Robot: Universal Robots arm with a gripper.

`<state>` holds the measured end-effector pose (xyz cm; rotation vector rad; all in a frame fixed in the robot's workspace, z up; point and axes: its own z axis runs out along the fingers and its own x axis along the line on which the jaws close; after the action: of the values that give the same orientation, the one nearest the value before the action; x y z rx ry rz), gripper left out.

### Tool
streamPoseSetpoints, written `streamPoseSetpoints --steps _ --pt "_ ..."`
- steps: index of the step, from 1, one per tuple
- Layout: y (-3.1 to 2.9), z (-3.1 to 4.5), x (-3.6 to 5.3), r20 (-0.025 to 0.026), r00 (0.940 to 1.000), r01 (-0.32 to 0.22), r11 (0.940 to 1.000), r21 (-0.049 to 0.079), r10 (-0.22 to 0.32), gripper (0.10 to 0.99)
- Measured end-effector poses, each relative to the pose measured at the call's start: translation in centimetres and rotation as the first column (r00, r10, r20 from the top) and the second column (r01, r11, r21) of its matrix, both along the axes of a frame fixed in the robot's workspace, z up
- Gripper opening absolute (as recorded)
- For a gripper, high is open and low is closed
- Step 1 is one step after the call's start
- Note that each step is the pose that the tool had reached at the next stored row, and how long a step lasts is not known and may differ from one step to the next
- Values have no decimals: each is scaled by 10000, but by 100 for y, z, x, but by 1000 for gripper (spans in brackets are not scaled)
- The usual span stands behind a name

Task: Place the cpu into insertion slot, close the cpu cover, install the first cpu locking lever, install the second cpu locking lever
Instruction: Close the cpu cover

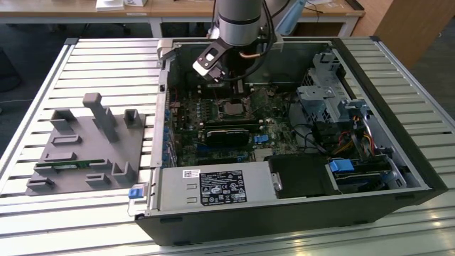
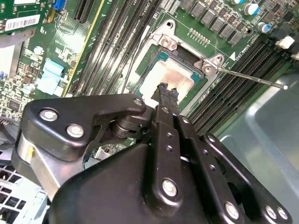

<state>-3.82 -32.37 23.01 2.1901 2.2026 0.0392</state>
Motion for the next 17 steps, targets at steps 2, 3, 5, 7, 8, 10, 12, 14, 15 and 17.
streamPoseSetpoints --steps 2,3,5,7,8,10,12,14,15,17 --pt "0 35 0 1 10000 0 10000 0 0 122" --pt "0 58 0 0 10000 1 10000 0 -1 122" --pt "0 118 0 0 10000 0 10000 0 0 122" --pt "0 178 0 0 10000 0 10000 1 0 122" --pt "0 208 0 -1 10000 1 10000 -1 -1 122" --pt "0 256 0 0 10000 0 10000 0 0 122" --pt "-15 269 0 1 10000 -1 10000 2 1 122" --pt "-44 269 -3 0 10000 0 10000 1 0 122" --pt "-55 269 -5 0 10000 0 10000 0 0 122" --pt "-71 269 -5 0 10000 0 10000 1 0 122"
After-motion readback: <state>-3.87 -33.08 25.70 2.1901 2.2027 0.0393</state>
